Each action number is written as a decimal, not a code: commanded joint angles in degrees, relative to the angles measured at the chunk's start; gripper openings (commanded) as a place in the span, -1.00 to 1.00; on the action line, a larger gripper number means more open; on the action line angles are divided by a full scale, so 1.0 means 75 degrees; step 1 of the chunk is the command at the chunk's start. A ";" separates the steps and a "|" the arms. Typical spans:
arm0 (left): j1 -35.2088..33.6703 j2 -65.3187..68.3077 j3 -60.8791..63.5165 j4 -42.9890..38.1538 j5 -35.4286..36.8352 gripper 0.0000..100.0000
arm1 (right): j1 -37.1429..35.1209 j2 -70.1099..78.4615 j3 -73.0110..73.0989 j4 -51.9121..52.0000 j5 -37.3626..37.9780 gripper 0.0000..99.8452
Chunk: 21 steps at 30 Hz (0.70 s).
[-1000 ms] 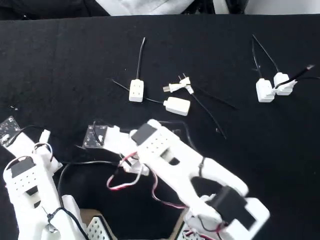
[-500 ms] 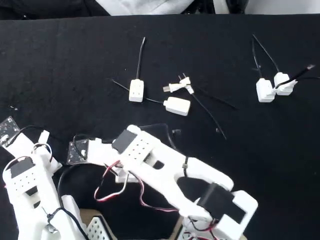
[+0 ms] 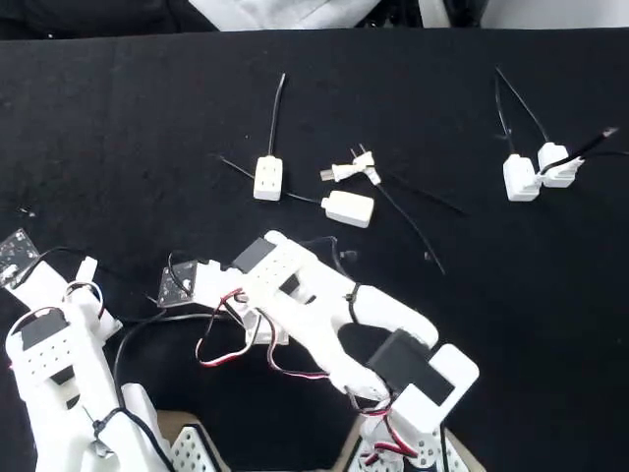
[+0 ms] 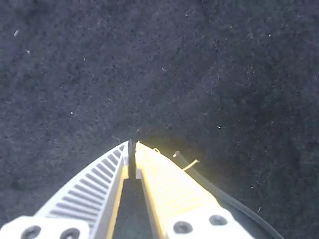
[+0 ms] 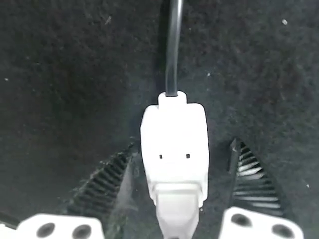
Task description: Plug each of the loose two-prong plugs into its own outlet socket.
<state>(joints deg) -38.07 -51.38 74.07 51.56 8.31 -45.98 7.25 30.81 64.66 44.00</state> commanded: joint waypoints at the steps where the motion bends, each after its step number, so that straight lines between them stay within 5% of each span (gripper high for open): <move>1: -0.0053 -0.0059 -0.0440 -0.0117 0.0082 -0.93 | 0.0141 -0.0018 -0.0147 0.0000 0.0070 -0.65; 4: -0.0053 -0.0059 -0.0440 -0.0117 0.0082 -0.93 | 0.0176 -0.0018 -0.0193 0.0000 0.0023 -0.98; 11: -0.0053 -0.0047 -0.0440 -0.0117 0.0082 -0.93 | 0.1008 -0.0135 -0.1131 0.1242 0.0059 -0.98; 21: -0.0053 -0.0012 -0.0440 -0.0117 0.0082 -0.93 | 0.4466 -0.3053 -0.2186 0.2415 0.1266 -0.98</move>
<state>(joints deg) -38.07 -51.38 74.07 51.56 8.31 -20.57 -6.29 17.63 81.89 51.03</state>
